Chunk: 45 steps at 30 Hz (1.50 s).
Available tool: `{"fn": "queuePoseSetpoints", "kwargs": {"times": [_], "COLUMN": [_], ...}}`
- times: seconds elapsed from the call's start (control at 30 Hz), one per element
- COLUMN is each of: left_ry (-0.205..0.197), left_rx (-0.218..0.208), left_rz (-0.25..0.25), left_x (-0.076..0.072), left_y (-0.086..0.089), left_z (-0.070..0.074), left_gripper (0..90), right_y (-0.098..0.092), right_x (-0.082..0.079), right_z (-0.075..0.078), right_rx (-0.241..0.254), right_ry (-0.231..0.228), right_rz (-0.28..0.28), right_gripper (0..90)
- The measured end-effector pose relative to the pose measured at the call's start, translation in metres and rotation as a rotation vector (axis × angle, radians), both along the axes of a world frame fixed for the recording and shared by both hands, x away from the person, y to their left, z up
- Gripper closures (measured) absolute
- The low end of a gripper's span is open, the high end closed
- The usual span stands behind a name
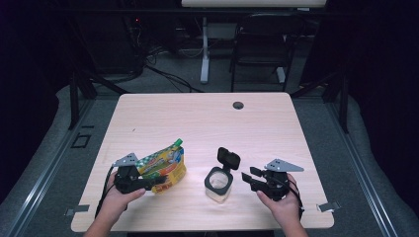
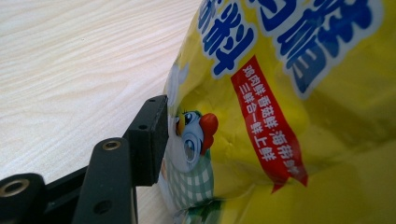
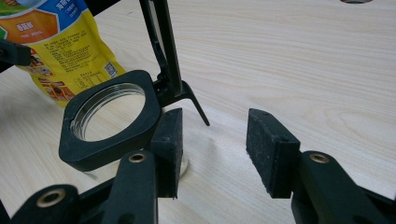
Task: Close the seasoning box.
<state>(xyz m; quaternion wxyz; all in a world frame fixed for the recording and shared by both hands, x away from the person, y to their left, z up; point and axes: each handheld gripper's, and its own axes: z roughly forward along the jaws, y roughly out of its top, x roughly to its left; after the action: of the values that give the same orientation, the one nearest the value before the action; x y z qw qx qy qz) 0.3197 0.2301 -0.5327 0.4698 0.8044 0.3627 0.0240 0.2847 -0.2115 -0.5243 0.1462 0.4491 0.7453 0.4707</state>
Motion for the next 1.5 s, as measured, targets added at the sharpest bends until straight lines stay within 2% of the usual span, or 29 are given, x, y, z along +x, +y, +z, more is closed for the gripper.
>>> {"fn": "queuePoseSetpoints", "kwargs": {"times": [0.3,0.4,0.9,1.17,1.2,1.5], "left_ry": [-0.004,-0.006,-0.008,-0.024,-0.022,-0.014], "left_rx": [0.019,0.014,0.012,0.01,0.0,0.008], "left_rz": [0.0,0.014,0.02,0.022,0.023,0.021], "left_x": [0.0,0.0,0.004,0.004,0.004,0.005], "left_y": [-0.004,-0.006,-0.013,-0.014,-0.015,-0.016], "left_z": [-0.005,-0.008,-0.027,-0.032,-0.034,-0.04], "left_gripper": [45.7,44.8,39.7,39.0,39.0,38.3], "right_y": [0.0,0.001,0.001,0.001,0.001,0.001], "right_x": [0.0,0.0,0.0,0.0,0.0,0.0], "right_z": [0.0,0.0,-0.001,-0.001,-0.001,-0.002], "right_rx": [-0.003,-0.004,-0.005,-0.002,0.0,0.002], "right_ry": [0.001,0.001,0.001,0.005,0.005,0.006], "right_rz": [0.003,0.003,0.005,0.007,0.005,0.003], "right_gripper": [56.4,56.4,56.4,56.4,56.4,56.4]}}
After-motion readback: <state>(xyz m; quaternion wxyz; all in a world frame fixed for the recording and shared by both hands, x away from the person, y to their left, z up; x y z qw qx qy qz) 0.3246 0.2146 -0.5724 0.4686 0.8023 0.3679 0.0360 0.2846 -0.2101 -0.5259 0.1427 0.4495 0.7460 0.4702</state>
